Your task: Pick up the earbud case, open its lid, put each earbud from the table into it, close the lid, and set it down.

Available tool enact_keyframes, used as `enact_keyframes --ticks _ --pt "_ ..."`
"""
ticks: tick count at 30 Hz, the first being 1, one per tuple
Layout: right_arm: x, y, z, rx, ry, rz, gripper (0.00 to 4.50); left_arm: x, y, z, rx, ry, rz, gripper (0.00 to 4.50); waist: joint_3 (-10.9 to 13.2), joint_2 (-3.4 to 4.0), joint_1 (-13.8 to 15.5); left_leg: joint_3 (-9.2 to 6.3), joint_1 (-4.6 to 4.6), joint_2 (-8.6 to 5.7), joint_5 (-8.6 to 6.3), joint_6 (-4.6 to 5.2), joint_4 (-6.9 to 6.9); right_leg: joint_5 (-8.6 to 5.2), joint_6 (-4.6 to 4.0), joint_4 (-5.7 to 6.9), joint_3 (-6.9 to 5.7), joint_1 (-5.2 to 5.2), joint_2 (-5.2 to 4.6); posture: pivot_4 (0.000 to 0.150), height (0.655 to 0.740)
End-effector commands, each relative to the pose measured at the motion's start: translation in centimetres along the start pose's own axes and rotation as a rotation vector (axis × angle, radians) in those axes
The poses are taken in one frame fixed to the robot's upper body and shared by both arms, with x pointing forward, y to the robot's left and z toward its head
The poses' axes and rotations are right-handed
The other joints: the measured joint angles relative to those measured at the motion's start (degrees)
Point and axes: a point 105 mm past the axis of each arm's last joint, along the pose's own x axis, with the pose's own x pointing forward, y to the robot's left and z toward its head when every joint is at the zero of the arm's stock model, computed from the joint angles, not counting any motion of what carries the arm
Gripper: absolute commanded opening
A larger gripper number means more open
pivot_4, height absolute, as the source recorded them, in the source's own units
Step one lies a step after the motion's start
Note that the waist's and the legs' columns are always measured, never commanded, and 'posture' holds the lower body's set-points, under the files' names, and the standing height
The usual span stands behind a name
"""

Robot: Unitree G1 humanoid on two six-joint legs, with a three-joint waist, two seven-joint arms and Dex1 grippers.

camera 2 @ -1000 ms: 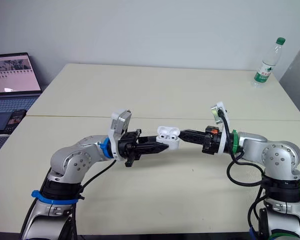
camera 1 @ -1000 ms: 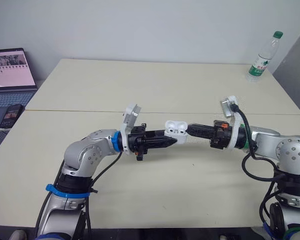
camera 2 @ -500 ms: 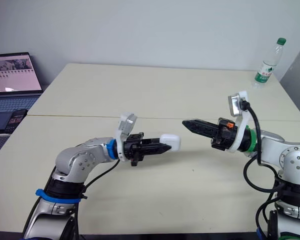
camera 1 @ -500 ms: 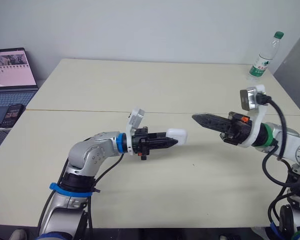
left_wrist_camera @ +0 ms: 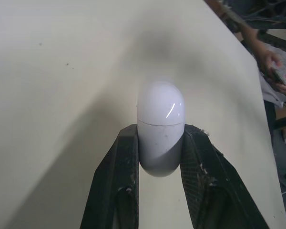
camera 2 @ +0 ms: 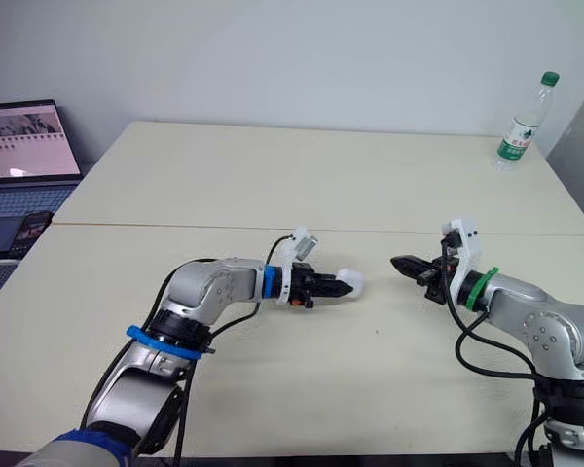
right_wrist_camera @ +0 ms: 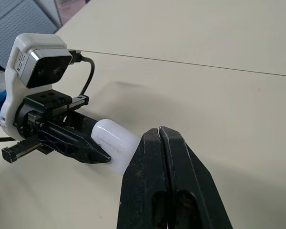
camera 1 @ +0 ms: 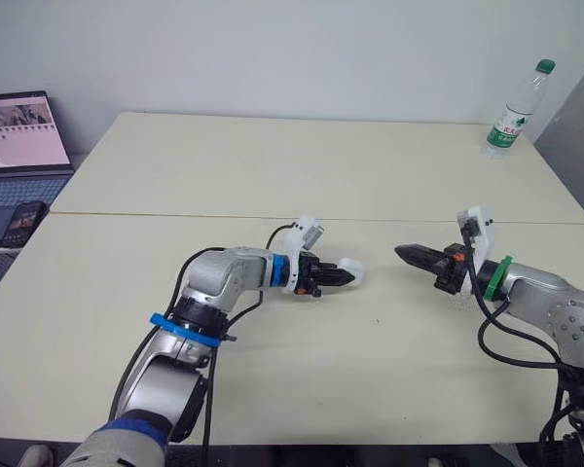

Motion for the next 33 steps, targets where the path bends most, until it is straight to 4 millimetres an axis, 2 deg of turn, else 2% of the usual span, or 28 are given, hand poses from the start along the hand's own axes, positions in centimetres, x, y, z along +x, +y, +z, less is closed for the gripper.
enact_keyframes --ticks 1,3,4,8,12,17,21,24,30,33 --pt "-0.6 -0.1 0.9 -0.056 -0.049 -0.037 0.01 0.1 0.0 0.7 -0.001 0.01 0.002 0.82 0.0 0.0 0.01 -0.02 0.0 0.0 0.0 0.0 0.0 0.0 0.0 0.01 -0.01 0.0 0.0 0.15 0.7362" --pt "-0.7 -0.4 0.8 -0.061 -0.051 -0.061 0.0 0.1 0.0 0.7 0.0 0.016 0.002 1.54 0.0 0.0 0.02 -0.03 0.0 0.0 0.0 0.0 0.0 0.0 0.0 0.01 -0.02 0.0 0.0 0.15 0.7362" --pt "-0.8 -0.6 0.7 -0.064 -0.052 -0.073 0.0 0.1 0.1 0.7 0.001 0.018 0.001 1.73 0.0 0.0 0.06 -0.03 -0.01 0.0 0.0 0.0 0.0 0.0 0.0 0.01 -0.02 0.0 0.0 0.15 0.7362" --pt "-1.1 -1.1 0.4 -0.08 -0.047 -0.106 0.0 -0.2 0.0 0.5 0.003 0.022 0.001 2.99 0.0 0.0 0.1 0.0 -0.02 -0.03 0.0 -0.01 0.01 0.0 0.0 0.01 0.0 0.0 -0.03 0.15 0.7362" --pt "-1.2 -0.9 0.4 -0.129 -0.063 -0.102 0.0 -1.3 0.5 0.3 0.011 0.007 0.031 4.35 0.0 0.01 0.07 -0.02 0.0 -0.02 0.01 -0.01 0.02 0.01 -0.01 0.04 -0.01 0.0 -0.02 0.15 0.7362" --pt "-1.8 -0.1 -0.6 -0.259 -0.059 -0.069 0.0 -5.0 0.8 -0.9 0.111 -0.01 0.095 4.46 -0.02 0.04 -0.15 -0.01 0.06 0.07 0.01 -0.01 -0.02 0.0 -0.01 0.06 0.02 0.0 0.0 0.15 0.7362" --pt "-2.8 -0.4 -2.1 -0.347 -0.07 -0.06 0.0 -7.9 0.6 -0.9 0.333 -0.122 0.176 4.46 -0.03 0.05 0.11 0.0 0.1 0.03 0.01 -0.02 -0.01 0.0 -0.01 0.06 0.01 0.04 -0.05 0.15 0.7362" --pt "-3.9 -0.8 -4.1 -0.426 -0.022 -0.041 0.0 -9.6 0.0 -1.2 0.487 -0.203 0.243 4.46 -0.03 0.05 0.23 0.04 0.09 -0.02 0.01 -0.02 0.03 0.01 -0.01 0.02 0.01 0.08 -0.26 0.15 0.7362" --pt "-6.1 -1.6 -7.6 -0.48 0.038 0.032 0.0 -11.2 -0.9 -5.1 0.57 -0.193 0.275 4.46 -0.03 0.04 0.25 0.2 0.4 -0.06 0.0 -0.01 0.03 0.0 0.01 0.01 0.08 0.33 -0.42 0.15 0.7362" --pt "-6.6 -2.2 -8.5 -0.495 0.057 0.022 0.0 -11.4 -1.1 -6.5 0.578 -0.169 0.282 4.46 -0.02 0.04 0.21 0.33 0.58 0.01 0.01 0.0 0.03 0.0 0.01 0.07 0.12 0.39 -0.41 0.15 0.7362"
